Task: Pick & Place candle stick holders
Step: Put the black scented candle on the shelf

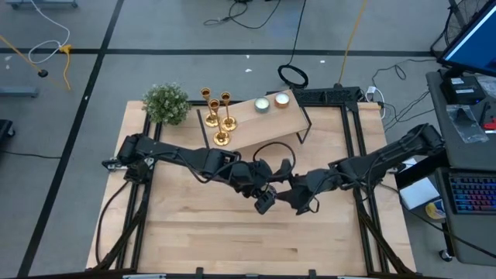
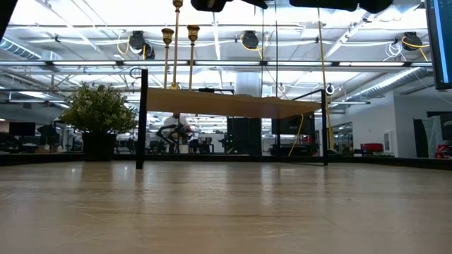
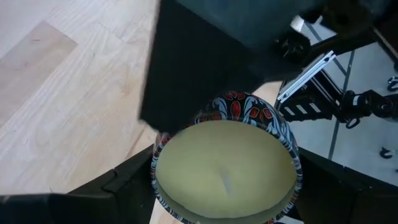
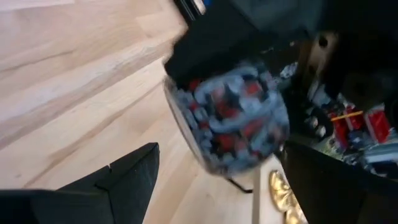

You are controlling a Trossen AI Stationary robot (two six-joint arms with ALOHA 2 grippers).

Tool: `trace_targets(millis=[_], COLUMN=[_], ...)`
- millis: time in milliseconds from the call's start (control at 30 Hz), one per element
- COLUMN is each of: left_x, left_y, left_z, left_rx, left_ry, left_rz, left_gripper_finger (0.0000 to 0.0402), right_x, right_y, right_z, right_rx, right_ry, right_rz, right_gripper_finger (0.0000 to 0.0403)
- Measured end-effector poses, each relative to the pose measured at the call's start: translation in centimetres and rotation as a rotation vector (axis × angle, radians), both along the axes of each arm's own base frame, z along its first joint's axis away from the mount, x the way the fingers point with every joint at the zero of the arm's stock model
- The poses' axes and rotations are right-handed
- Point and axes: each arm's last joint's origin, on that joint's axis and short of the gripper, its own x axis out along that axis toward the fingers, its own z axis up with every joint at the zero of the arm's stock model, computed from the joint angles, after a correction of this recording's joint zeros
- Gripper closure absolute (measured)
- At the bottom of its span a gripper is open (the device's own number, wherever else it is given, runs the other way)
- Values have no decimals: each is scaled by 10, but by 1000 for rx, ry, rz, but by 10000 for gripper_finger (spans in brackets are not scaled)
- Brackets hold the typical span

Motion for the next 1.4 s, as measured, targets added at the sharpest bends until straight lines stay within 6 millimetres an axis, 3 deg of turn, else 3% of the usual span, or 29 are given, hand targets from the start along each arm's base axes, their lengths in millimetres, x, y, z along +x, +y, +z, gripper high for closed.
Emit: trace_targets(millis=[467, 1400], left_x=[0, -1], left_y=[0, 1], left_z=[0, 0], left_rx=[-27, -75], left_ry=[6, 31], left_rz=[34, 38], left_gripper_finger=[98, 98], right_x=[6, 3], right_y=[2, 8], right_z=[3, 2], right_rx=[-160, -181], right_ry=[-80, -74], right_rz=[23, 30], right_gripper_finger=[90, 230])
